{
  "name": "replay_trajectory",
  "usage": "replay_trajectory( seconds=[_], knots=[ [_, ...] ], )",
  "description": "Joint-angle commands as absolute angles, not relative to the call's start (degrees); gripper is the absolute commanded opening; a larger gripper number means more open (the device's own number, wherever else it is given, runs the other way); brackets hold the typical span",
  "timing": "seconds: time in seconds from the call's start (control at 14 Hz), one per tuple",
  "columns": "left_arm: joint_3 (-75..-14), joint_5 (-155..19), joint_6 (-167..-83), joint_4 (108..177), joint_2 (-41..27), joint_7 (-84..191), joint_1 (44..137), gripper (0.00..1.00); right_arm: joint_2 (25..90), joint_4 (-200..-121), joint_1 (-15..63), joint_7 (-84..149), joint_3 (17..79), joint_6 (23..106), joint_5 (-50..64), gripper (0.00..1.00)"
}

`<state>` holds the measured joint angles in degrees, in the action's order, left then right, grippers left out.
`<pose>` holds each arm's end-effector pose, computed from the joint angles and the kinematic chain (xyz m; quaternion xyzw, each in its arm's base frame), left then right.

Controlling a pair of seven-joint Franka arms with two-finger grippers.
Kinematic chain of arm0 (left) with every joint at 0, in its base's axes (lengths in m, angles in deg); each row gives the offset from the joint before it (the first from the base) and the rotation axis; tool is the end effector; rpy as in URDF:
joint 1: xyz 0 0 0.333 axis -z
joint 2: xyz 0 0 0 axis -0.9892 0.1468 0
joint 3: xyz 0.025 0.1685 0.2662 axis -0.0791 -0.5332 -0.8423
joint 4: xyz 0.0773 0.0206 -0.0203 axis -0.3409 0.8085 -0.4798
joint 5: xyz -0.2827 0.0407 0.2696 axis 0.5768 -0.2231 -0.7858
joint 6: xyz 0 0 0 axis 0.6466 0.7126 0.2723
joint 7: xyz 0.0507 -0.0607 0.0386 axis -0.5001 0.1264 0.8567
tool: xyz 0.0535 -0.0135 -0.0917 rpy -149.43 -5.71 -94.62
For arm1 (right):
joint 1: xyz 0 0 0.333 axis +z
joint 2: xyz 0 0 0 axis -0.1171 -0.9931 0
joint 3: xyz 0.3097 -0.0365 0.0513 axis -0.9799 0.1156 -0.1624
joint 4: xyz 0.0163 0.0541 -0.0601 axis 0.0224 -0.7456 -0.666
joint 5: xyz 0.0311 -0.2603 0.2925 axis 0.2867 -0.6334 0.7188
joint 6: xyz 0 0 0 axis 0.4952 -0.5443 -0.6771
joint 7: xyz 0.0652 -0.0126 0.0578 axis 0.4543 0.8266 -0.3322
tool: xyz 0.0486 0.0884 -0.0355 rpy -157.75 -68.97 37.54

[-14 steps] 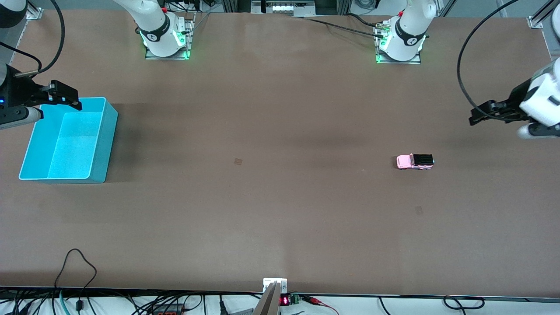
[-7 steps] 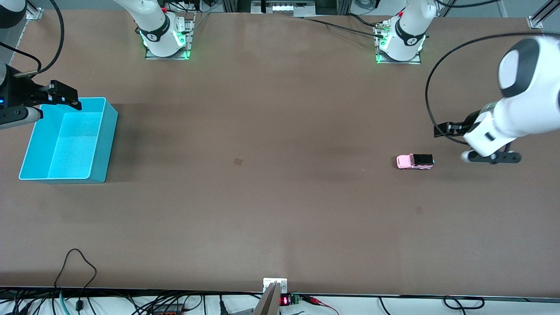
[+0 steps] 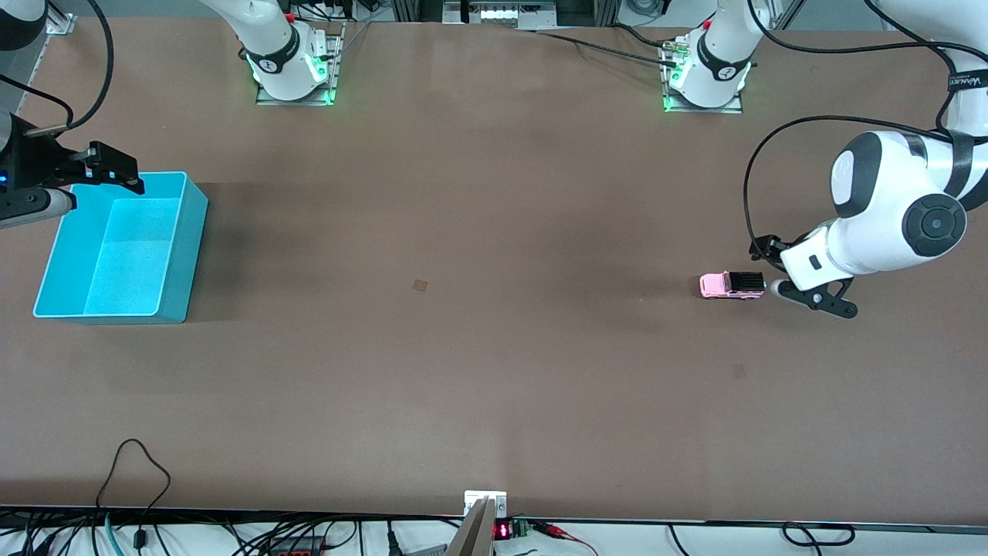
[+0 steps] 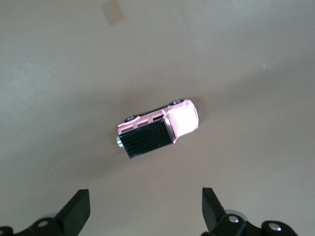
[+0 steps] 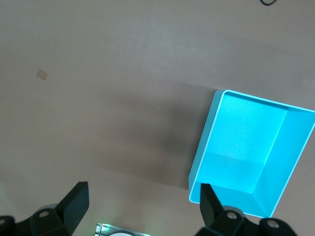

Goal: Wind and store pink jeep toy
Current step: 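Lower the left gripper and grasp the pink jeep's body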

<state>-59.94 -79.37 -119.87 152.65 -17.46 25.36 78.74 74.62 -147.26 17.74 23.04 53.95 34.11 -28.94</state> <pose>0.5846 0.0027 0.3387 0.9733 -0.1971 -0.1168 0.0106 0.5761 0.0030 0.5967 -0.9909 -0.1226 0.0554 0.0042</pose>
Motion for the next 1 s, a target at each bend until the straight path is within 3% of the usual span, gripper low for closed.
replay_trajectory(
  seconds=[0.0,0.29,0.93],
  knots=[
    [-59.72,-80.42,-123.2,154.12,-15.58,13.05,76.57,1.0,74.94,-146.99,17.71,23.1,53.96,33.32,-28.99,1.0],
    [-59.72,-80.51,-125.4,155.69,-12.84,-4.98,75.76,1.0,74.94,-146.99,17.89,23.18,53.96,33.32,-28.99,1.0],
    [-59.28,-80.51,-142.89,162.12,-10.47,-35.14,76.2,1.0,75.12,-146.99,17.97,23.18,53.79,32.52,-28.99,1.0]
  ],
)
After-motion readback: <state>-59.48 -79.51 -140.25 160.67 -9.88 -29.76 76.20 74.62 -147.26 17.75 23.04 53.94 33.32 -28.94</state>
